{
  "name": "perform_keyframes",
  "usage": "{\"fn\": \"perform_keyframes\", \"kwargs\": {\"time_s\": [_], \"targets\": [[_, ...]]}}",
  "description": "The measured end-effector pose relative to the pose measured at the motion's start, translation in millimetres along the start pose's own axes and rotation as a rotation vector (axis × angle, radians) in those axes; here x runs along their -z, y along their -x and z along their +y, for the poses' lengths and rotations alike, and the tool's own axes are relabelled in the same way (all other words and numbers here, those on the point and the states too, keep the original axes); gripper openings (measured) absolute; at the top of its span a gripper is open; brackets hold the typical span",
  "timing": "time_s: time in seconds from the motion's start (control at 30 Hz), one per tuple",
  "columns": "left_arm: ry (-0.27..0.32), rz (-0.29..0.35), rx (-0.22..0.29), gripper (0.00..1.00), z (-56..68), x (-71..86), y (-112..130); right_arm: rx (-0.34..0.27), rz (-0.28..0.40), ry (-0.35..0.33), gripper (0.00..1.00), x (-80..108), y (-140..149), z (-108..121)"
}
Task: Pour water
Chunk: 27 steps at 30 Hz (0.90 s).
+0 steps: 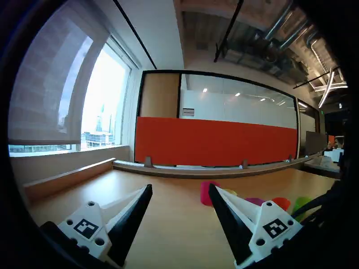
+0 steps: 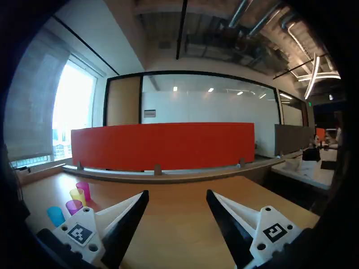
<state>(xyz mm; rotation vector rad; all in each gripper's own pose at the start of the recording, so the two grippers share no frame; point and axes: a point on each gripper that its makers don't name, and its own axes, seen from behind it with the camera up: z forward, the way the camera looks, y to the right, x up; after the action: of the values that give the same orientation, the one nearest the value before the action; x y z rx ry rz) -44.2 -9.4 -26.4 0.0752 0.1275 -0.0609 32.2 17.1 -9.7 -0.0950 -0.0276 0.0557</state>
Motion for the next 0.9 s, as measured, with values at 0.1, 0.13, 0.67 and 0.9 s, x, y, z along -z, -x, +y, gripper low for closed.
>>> {"fn": "perform_keyframes", "kwargs": {"time_s": [0.1,0.13,0.67,0.9], "targets": [[0.008,-0.002,0.005,0.93,4.1,-3.9,2.9,0.025,0.003,0.013,0.99,-0.3,-3.2,0.3],[0.008,0.001,0.003,0.93,5.5,-4.7,2.5,0.030,0.007,0.014,0.99,-0.4,-5.1,0.2],[-0.017,0.013,-0.004,0.93,3.8,-1.6,24.6,-0.002,0.035,0.028,0.99,0.7,-21.8,6.5],[-0.024,0.011,-0.003,0.93,1.9,-3.3,34.0,-0.007,0.032,0.026,0.99,2.0,-17.9,6.2]]}}
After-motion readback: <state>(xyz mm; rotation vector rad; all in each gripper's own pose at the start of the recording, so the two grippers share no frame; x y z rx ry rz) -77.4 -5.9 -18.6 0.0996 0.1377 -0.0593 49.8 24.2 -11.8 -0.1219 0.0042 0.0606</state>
